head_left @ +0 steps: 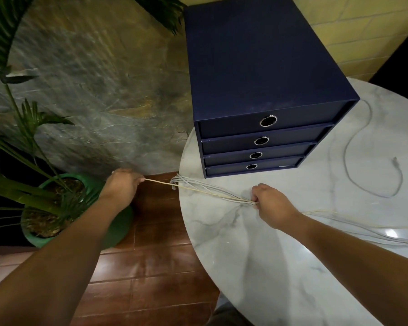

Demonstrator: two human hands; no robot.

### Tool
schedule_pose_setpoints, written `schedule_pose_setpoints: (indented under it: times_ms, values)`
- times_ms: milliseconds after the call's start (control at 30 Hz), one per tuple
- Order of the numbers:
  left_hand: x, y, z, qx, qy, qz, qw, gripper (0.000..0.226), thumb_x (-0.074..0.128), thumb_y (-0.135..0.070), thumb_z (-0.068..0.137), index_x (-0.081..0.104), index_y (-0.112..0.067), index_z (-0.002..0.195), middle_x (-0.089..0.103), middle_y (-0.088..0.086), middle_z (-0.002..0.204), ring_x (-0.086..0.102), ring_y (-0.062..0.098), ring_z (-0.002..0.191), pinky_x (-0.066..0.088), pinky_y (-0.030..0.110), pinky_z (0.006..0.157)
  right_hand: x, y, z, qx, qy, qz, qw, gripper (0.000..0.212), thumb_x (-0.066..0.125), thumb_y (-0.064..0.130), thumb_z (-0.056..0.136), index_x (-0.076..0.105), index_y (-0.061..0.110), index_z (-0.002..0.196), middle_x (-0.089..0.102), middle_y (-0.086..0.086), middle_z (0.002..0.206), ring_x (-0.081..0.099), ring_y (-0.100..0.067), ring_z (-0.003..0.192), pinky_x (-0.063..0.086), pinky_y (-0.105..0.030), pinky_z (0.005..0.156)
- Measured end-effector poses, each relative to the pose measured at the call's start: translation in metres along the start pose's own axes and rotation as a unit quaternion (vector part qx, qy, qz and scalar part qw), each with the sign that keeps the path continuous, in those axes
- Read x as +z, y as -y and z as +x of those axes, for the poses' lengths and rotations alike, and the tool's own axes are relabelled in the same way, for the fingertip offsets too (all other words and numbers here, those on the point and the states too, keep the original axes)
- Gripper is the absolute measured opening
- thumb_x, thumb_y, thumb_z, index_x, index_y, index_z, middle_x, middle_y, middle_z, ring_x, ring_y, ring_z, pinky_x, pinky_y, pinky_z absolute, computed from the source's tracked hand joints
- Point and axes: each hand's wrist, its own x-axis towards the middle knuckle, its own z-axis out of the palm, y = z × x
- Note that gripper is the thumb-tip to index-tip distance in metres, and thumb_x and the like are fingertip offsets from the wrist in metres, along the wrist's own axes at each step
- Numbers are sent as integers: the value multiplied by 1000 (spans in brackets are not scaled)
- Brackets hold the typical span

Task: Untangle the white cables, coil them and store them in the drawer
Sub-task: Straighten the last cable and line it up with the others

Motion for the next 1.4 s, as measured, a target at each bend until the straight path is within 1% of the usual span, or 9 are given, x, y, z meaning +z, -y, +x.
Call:
schedule_pose_setpoints:
  times_ms: [200, 433, 700, 867, 1000, 1133, 1233, 1333, 1400]
  values:
    - [-5, 3, 5, -138, 26, -50, 989, 14, 61, -20, 92, 75, -22, 92, 68, 6, 92, 60, 22, 76, 50, 30, 68, 1, 2, 3, 9, 8, 5, 1000, 23, 52, -4, 77, 47, 18, 84, 51, -1, 92, 53, -23, 82, 40, -28, 67]
    - [2, -7, 11, -164, 5, 78, 983, 26, 60, -23, 90, 62, -32, 65, 68, 1, 90, 59, 24, 90, 43, 34, 81, 1, 0, 3, 8, 4, 11, 1000, 26, 50, -6, 76, 46, 18, 84, 49, 0, 91, 51, -21, 81, 35, -25, 66]
    - [15, -17, 17, -160, -3, 151, 976, 22, 51, -19, 93, 70, -26, 100, 68, 10, 104, 60, 30, 103, 37, 36, 92, 2, -2, 2, 16, 2, 21, 1000, 24, 50, -6, 76, 52, 15, 85, 53, -3, 92, 53, -23, 83, 43, -29, 70]
    - [16, -9, 19, -122, -39, 101, 987, 33, 55, -19, 93, 58, -20, 126, 62, 16, 122, 52, 35, 118, 36, 47, 103, 2, -2, 4, 10, 3, 25, 1000, 24, 51, -5, 77, 49, 19, 82, 53, -3, 90, 54, -23, 82, 44, -30, 69]
    - [23, -26, 6, -80, -71, 29, 994, 31, 56, -15, 93, 60, -17, 124, 60, 13, 123, 50, 34, 116, 41, 44, 95, 3, -2, 4, 9, 6, 16, 1000, 24, 51, -4, 78, 49, 20, 83, 49, 0, 89, 54, -22, 82, 43, -30, 69]
    - [31, -50, -19, 20, -84, -72, 994, 34, 61, -10, 87, 63, -22, 119, 60, 8, 123, 51, 30, 114, 42, 41, 96, 0, -2, 5, 9, 13, 14, 1000, 18, 54, 1, 82, 52, 18, 87, 49, 0, 90, 54, -22, 83, 43, -28, 71]
    - [34, -68, -33, 78, 23, -125, 989, 64, 65, -18, 79, 44, -28, 139, 43, 1, 143, 37, 26, 128, 35, 40, 106, -1, -1, 4, 6, 16, 27, 999, 14, 56, 4, 84, 54, 18, 88, 49, 0, 91, 54, -23, 84, 44, -29, 73]
    - [38, -80, -43, 32, 136, -68, 988, 99, 73, -36, 70, 13, -33, 148, 18, -4, 150, 24, 27, 135, 34, 44, 107, -3, -1, 3, 3, 14, 25, 1000, 19, 56, 2, 83, 51, 21, 86, 49, 0, 92, 54, -23, 84, 42, -27, 71]
    - [50, -77, -45, -25, 172, -30, 984, 93, 75, -35, 67, 20, -28, 141, 27, 4, 140, 33, 29, 129, 41, 43, 101, -2, -1, 3, 3, 13, 22, 1000, 21, 55, 0, 83, 50, 20, 86, 49, 0, 92, 54, -23, 84, 40, -26, 69]
